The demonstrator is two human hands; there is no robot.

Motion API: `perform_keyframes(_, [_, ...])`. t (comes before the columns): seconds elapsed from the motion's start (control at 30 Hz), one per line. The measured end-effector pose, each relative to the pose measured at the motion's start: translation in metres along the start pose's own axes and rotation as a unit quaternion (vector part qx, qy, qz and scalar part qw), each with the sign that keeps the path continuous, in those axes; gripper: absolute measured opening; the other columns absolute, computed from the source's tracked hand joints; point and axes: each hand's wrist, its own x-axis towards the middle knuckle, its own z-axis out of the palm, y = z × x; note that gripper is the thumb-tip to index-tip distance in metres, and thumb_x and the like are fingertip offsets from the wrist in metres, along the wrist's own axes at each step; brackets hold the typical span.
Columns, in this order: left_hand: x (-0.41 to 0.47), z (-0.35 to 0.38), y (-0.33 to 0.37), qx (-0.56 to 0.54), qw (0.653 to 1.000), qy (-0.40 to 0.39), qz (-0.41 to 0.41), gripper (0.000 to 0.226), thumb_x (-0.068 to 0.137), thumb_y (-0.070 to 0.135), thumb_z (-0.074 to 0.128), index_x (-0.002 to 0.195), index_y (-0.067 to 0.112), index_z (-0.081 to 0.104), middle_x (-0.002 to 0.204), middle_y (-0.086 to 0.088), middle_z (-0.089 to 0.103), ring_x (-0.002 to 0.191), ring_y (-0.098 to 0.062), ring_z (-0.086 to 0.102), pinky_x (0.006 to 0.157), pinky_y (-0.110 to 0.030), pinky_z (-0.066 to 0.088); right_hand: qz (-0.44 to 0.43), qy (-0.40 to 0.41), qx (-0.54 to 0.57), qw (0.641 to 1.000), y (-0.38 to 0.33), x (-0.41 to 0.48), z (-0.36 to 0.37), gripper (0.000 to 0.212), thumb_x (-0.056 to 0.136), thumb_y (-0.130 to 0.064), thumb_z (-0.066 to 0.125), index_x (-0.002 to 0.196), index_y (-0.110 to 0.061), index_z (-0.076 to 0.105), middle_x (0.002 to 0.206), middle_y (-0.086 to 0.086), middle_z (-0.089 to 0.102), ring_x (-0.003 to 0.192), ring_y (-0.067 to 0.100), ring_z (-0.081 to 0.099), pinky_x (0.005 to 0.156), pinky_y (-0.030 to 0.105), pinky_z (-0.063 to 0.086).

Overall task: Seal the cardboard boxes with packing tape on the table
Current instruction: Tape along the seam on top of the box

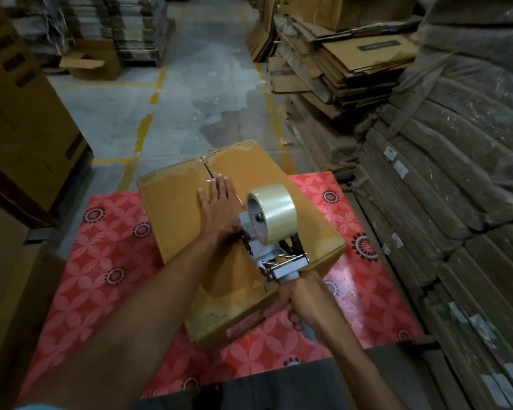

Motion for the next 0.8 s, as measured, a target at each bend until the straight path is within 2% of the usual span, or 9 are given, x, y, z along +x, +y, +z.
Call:
perform_keyframes(0.1, [0.003,-0.006,-0.006,0.019,1.0,-0.009,-0.007,0.131,0.078,0.064,0.07,0.155,0.002,-0.016,0.164,-0.017,-0.019,0.152,-0.034,-0.015,0.12,-0.062,-0.006,-0.002,0.002,0.012,1.0,-0.007,0.009,0.006,0.032,0.076,0.0,0.055,0.047,-0.013,0.057,0.046,0.004,0.05,0.039,0.021,0.044,0.047,0.03,0.036])
perform_keyframes(0.2, [0.02,-0.015,-0.011,0.024,1.0,-0.01,-0.009,0.13,0.079,0.059,0.072,0.156,0.004,-0.017,0.165,-0.016,-0.019,0.153,-0.033,-0.014,0.119,-0.064,-0.004,0.004,0.007,0.029,1.0,-0.025,0.021,0.011,0.031,0.067,0.001,0.058,0.039,-0.012,0.059,0.046,0.012,0.048,0.037,0.023,0.044,0.045,0.031,0.035])
perform_keyframes(0.33, [0.046,-0.016,-0.031,0.027,0.999,-0.005,-0.019,0.133,0.076,0.053,0.079,0.156,0.015,-0.02,0.165,-0.014,-0.019,0.153,-0.034,-0.011,0.118,-0.066,0.0,0.0,0.007,0.027,1.0,-0.037,0.031,0.013,0.03,0.07,0.001,0.058,0.043,-0.01,0.062,0.049,0.014,0.051,0.04,0.024,0.046,0.046,0.033,0.037])
perform_keyframes(0.4, [0.053,-0.011,-0.035,0.027,0.999,-0.013,-0.022,0.116,0.087,0.053,0.067,0.157,0.018,-0.019,0.166,-0.012,-0.018,0.153,-0.033,-0.01,0.118,-0.066,-0.001,-0.019,0.013,0.008,1.0,-0.032,0.03,0.013,0.023,0.074,-0.003,0.056,0.051,-0.008,0.06,0.064,0.018,0.056,0.053,0.024,0.051,0.053,0.039,0.042])
perform_keyframes(0.47, [0.054,-0.007,-0.034,0.021,0.999,0.007,-0.029,0.09,0.1,0.056,0.043,0.158,0.021,-0.016,0.166,-0.009,-0.017,0.154,-0.03,-0.01,0.118,-0.065,-0.004,-0.018,-0.013,0.005,1.0,-0.021,0.023,0.01,0.034,0.088,-0.004,0.053,0.058,-0.021,0.049,0.079,0.013,0.055,0.07,0.02,0.051,0.068,0.039,0.049])
perform_keyframes(0.53, [0.055,-0.009,-0.031,0.01,0.999,0.013,-0.04,0.076,0.103,0.06,0.023,0.159,0.023,-0.014,0.166,-0.007,-0.017,0.154,-0.028,-0.011,0.119,-0.063,-0.008,-0.036,-0.031,-0.027,0.999,-0.007,0.012,0.006,0.039,0.091,0.002,0.051,0.063,-0.026,0.048,0.066,-0.002,0.052,0.058,0.015,0.044,0.059,0.03,0.042])
perform_keyframes(0.6, [0.054,-0.015,-0.025,-0.012,0.999,0.011,-0.051,0.074,0.102,0.061,0.015,0.159,0.021,-0.011,0.167,-0.007,-0.016,0.154,-0.028,-0.01,0.118,-0.063,-0.008,-0.02,-0.012,0.002,1.0,0.005,0.001,0.003,0.026,0.081,0.006,0.055,0.067,-0.015,0.054,0.053,-0.007,0.047,0.045,0.01,0.038,0.05,0.026,0.03])
perform_keyframes(0.7, [0.029,-0.013,-0.011,-0.007,0.999,0.018,-0.032,0.089,0.099,0.067,0.028,0.159,0.013,-0.01,0.166,-0.01,-0.015,0.154,-0.03,-0.011,0.119,-0.062,-0.008,0.012,0.0,0.04,0.999,0.009,-0.001,-0.002,0.015,0.074,0.006,0.056,0.071,-0.009,0.056,0.043,-0.01,0.045,0.041,0.012,0.037,0.047,0.025,0.029])
perform_keyframes(0.8, [-0.014,-0.002,-0.002,-0.006,0.996,0.017,0.086,0.11,0.087,0.066,0.06,0.16,0.01,-0.001,0.168,-0.008,-0.008,0.154,-0.025,-0.009,0.122,-0.055,-0.006,0.003,-0.014,0.031,0.999,0.001,-0.001,-0.009,0.016,0.077,0.01,0.054,0.072,-0.003,0.06,0.042,-0.008,0.044,0.036,0.012,0.034,0.044,0.024,0.027])
